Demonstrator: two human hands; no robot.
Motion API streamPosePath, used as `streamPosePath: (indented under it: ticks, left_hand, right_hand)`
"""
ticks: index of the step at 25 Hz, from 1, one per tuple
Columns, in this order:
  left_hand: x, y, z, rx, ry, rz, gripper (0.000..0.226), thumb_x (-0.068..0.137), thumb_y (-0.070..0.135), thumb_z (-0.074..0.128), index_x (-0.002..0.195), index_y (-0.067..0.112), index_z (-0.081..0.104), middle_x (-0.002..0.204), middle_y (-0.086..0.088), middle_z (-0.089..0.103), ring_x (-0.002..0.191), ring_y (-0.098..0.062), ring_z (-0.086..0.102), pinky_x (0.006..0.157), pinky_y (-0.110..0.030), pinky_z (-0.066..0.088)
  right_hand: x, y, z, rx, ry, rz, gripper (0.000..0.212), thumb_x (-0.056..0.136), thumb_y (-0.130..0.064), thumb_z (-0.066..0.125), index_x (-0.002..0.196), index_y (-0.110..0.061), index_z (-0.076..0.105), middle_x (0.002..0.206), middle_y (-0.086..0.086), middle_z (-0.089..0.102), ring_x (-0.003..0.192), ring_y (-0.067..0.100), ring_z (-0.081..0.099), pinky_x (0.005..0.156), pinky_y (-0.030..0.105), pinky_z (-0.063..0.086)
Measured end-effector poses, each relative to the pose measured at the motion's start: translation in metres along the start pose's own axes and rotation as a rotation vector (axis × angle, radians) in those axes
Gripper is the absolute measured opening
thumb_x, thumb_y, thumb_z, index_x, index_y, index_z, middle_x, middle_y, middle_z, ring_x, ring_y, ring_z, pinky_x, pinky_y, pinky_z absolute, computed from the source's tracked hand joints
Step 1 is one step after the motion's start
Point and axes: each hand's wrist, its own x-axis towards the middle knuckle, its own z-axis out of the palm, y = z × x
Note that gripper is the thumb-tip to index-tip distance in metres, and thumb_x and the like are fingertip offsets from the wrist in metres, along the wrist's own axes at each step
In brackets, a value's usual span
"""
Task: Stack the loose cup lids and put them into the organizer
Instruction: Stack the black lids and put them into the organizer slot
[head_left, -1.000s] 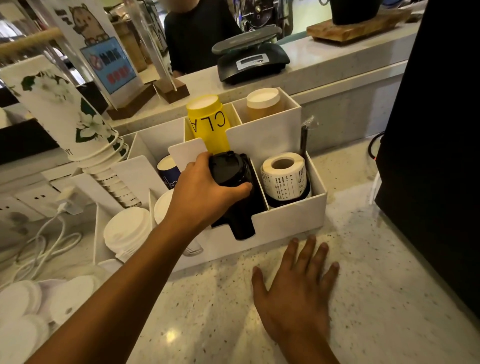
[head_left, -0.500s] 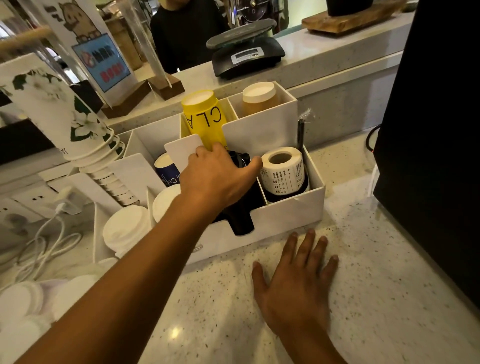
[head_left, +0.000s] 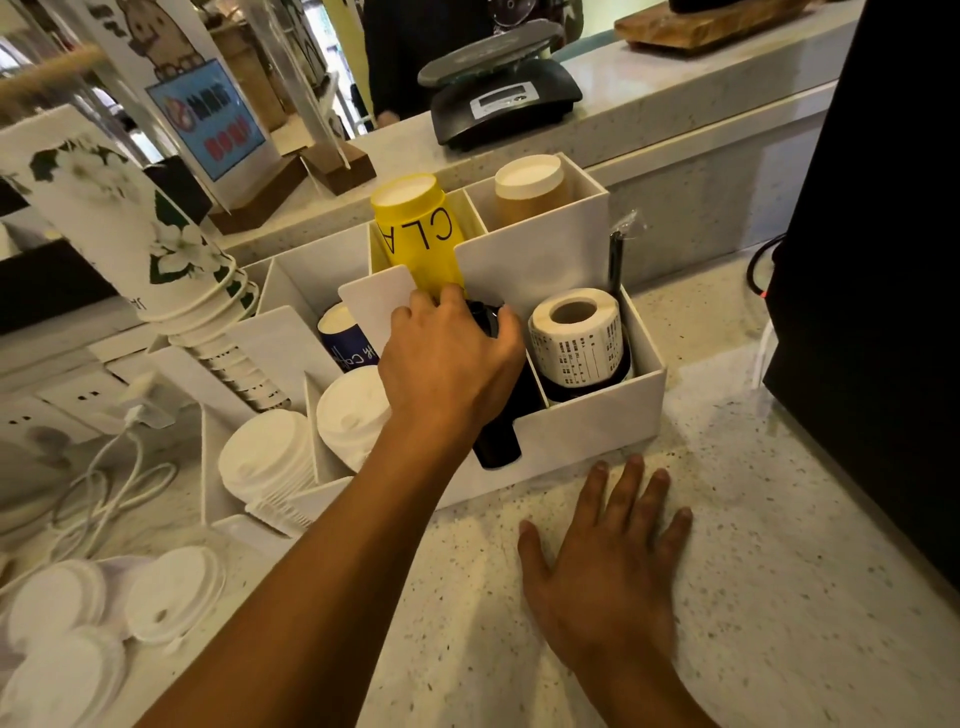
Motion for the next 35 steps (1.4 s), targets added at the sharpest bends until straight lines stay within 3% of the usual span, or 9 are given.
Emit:
streamPosePath:
  ticks: [6,9,11,15,17,21,28,32,35]
  left_hand:
    - [-0.005,0.007,-0.006,0.016,-0.056,-0.018,0.051,0.097,0.055,0.036,0.118,0.014,0.057,0.116,-0.012,0.059,0.108,-0.031,0.052,0.085,-0.044,0.045]
    - [-0.003,0.005,-0.006,-0.032,-0.078,-0.029,0.053,0.100,0.054,0.027,0.116,0.014,0.057,0.114,-0.011,0.059,0.108,-0.031,0.053,0.088,-0.045,0.046]
    - [-0.002,0.003,-0.005,-0.040,-0.080,-0.030,0.046,0.101,0.046,0.027,0.112,0.013,0.057,0.111,-0.012,0.059,0.104,-0.031,0.052,0.088,-0.046,0.046]
    - [-0.002,0.007,-0.007,-0.022,-0.084,-0.050,0.042,0.101,0.040,0.029,0.111,0.011,0.057,0.111,-0.015,0.057,0.104,-0.033,0.051,0.088,-0.049,0.047]
    - [-0.003,0.008,-0.008,0.004,-0.091,-0.037,0.042,0.101,0.040,0.027,0.110,0.011,0.056,0.111,-0.017,0.057,0.104,-0.035,0.052,0.088,-0.051,0.046]
    - [-0.001,0.007,-0.011,0.090,-0.109,-0.028,0.045,0.100,0.040,0.024,0.108,0.010,0.057,0.110,-0.019,0.059,0.103,-0.038,0.054,0.087,-0.052,0.044]
    - [-0.008,0.024,-0.027,0.257,-0.220,-0.116,0.059,0.101,0.047,0.022,0.130,0.004,0.051,0.134,-0.025,0.046,0.122,-0.046,0.045,0.099,-0.067,0.042]
    - [-0.017,0.028,-0.047,0.147,-0.251,-0.188,0.072,0.099,0.063,0.026,0.145,0.008,0.031,0.145,-0.028,0.042,0.131,-0.049,0.043,0.104,-0.067,0.039]
    - [-0.055,0.037,-0.073,0.095,-0.193,-0.107,0.074,0.098,0.065,0.029,0.150,0.011,0.026,0.147,-0.026,0.041,0.134,-0.047,0.040,0.105,-0.064,0.039]
  right_hand:
    - [0.002,-0.002,0.002,-0.076,-0.066,0.063,0.105,0.078,-0.080,-0.001,0.158,-0.012,0.000,0.164,0.024,-0.007,0.150,0.047,-0.010,0.117,0.064,-0.009]
    - [0.001,-0.001,0.003,-0.014,-0.045,0.031,0.101,0.081,-0.076,0.025,0.153,-0.005,0.028,0.161,0.028,0.021,0.149,0.049,0.012,0.118,0.064,0.001]
    - [0.001,0.000,0.003,0.012,-0.015,0.018,0.100,0.080,-0.075,0.031,0.150,-0.004,0.034,0.159,0.029,0.028,0.148,0.049,0.017,0.118,0.064,0.004]
    - [0.001,0.006,-0.003,-0.012,-0.084,0.011,0.100,0.082,-0.077,0.015,0.158,-0.013,0.009,0.166,0.022,-0.001,0.152,0.043,-0.008,0.116,0.059,-0.017]
    - [-0.002,0.016,-0.007,0.047,-0.086,-0.043,0.094,0.085,-0.074,0.019,0.159,-0.016,0.005,0.167,0.019,-0.007,0.152,0.040,-0.012,0.117,0.054,-0.017]
    - [-0.026,0.049,-0.018,0.177,-0.161,-0.214,0.081,0.092,-0.064,0.027,0.160,-0.025,0.002,0.168,0.008,-0.012,0.153,0.030,-0.016,0.120,0.046,-0.013]
    - [-0.086,0.101,-0.076,0.107,-0.260,-0.207,0.080,0.094,-0.067,0.025,0.156,-0.035,-0.013,0.166,0.004,-0.024,0.150,0.037,-0.025,0.116,0.051,-0.016]
    - [-0.105,0.131,-0.125,0.123,-0.229,-0.186,0.081,0.090,-0.074,0.021,0.154,-0.040,-0.014,0.166,-0.003,-0.023,0.152,0.033,-0.021,0.109,0.046,-0.016]
    - [-0.117,0.146,-0.163,0.192,-0.166,-0.185,0.080,0.090,-0.074,0.022,0.155,-0.041,-0.009,0.168,-0.006,-0.015,0.154,0.031,-0.015,0.109,0.045,-0.013]
